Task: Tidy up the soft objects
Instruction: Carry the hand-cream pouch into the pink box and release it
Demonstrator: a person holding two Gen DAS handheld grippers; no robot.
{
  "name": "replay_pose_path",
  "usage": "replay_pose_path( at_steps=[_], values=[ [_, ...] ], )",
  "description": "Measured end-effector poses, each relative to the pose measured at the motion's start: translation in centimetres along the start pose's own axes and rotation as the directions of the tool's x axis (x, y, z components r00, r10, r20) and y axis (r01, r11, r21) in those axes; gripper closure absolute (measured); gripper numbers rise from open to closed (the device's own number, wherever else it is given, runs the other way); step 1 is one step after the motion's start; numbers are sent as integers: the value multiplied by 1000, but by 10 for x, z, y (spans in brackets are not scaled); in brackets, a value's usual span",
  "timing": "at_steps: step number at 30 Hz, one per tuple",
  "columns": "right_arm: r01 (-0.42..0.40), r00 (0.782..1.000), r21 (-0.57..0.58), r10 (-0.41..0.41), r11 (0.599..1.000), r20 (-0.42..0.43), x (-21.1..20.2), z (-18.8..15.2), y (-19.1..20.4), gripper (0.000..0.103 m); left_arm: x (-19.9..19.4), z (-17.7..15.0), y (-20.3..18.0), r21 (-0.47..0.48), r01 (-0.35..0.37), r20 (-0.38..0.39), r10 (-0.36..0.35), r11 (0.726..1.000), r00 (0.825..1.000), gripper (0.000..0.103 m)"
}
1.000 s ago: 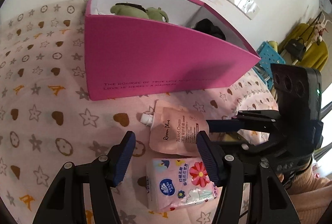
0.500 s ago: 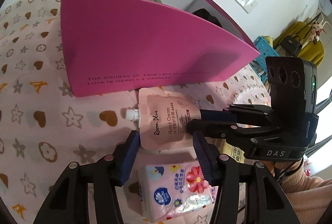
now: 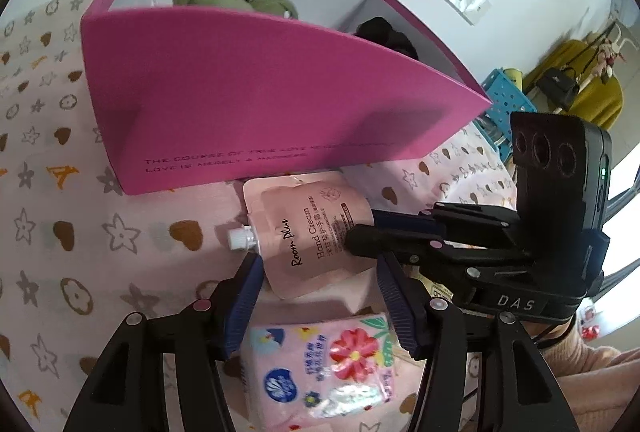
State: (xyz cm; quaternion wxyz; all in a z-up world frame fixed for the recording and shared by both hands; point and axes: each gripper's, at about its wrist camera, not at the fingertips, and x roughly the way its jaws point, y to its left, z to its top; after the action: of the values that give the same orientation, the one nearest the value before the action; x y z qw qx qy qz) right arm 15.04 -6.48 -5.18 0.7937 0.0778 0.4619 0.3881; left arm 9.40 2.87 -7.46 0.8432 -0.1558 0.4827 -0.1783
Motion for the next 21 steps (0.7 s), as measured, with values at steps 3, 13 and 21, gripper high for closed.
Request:
replay_pose_path(
  at_steps=[3, 13, 21],
  values=[
    [-3, 1000, -2, 3, 1000, 15, -7, -1, -1, 85, -3, -1, -8, 17, -8, 11, 8, 1000, 1000, 44],
    [8, 998, -34, -6, 999, 59, -29, -4, 5, 85, -21, -2, -30, 63, 3, 55, -7, 998, 998, 44],
    [21, 995, -68, -13, 997, 102, -52, -4, 15, 85, -39, 0, -46, 104, 8, 99, -19, 995, 995, 44]
  ],
)
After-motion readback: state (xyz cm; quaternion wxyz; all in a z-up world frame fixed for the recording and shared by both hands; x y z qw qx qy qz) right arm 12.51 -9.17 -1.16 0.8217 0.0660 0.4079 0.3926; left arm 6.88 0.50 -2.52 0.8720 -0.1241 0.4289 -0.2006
